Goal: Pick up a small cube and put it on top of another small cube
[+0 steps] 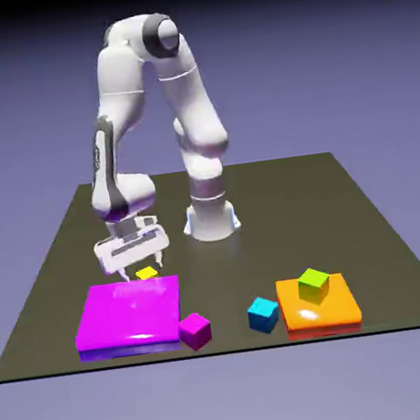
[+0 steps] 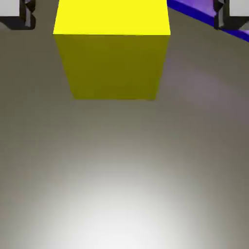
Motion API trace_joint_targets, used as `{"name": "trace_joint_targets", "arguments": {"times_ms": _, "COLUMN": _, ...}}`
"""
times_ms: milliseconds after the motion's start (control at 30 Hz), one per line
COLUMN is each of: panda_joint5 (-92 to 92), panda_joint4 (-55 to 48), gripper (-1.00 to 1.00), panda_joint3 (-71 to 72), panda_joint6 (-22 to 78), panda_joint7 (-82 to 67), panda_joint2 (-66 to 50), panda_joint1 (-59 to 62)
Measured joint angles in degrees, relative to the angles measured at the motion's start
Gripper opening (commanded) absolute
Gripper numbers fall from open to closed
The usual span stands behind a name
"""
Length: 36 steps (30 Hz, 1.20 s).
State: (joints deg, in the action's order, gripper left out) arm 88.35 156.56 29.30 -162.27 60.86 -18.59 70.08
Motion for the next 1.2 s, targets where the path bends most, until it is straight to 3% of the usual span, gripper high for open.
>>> {"name": "trace_joint_targets", "arguments": {"times_ms": 33, "panda_joint5": 0.12, "panda_joint4": -0.05, "gripper": -1.0, "panda_joint3": 0.0, "panda_joint6": -0.07, "panda_joint7": -0.12, "panda_joint2": -0.12, "panda_joint1": -0.02}}
{"name": "trace_joint_targets", "arguments": {"times_ms": 400, "panda_joint5": -17.17, "panda_joint4": 7.72, "gripper": -1.0, "panda_joint3": -0.54, "panda_joint6": 10.8, "panda_joint7": 17.76, "panda_joint2": 18.54, "panda_joint1": 3.37}}
{"name": "trace_joint_targets", "arguments": {"times_ms": 500, "panda_joint5": -17.02, "panda_joint4": 6.49, "gripper": -1.0, "panda_joint3": -1.43, "panda_joint6": 10.89, "panda_joint7": 15.62, "panda_joint2": 18.97, "panda_joint1": 2.82}}
{"name": "trace_joint_targets", "arguments": {"times_ms": 967, "panda_joint5": -51.7, "panda_joint4": -14.68, "gripper": -1.0, "panda_joint3": 20.96, "panda_joint6": 12.46, "panda_joint7": 47.5, "panda_joint2": 6.16, "panda_joint1": -21.67}}
{"name": "trace_joint_targets", "arguments": {"times_ms": 1067, "panda_joint5": -52.98, "panda_joint4": -14.01, "gripper": -1.0, "panda_joint3": 22.35, "panda_joint6": 12.48, "panda_joint7": 50.7, "panda_joint2": 5.48, "panda_joint1": -21.4}}
{"name": "trace_joint_targets", "arguments": {"times_ms": 1200, "panda_joint5": -56.07, "panda_joint4": -14.84, "gripper": -1.0, "panda_joint3": 17.93, "panda_joint6": 4.84, "panda_joint7": 51.85, "panda_joint2": -2.81, "panda_joint1": -27.35}}
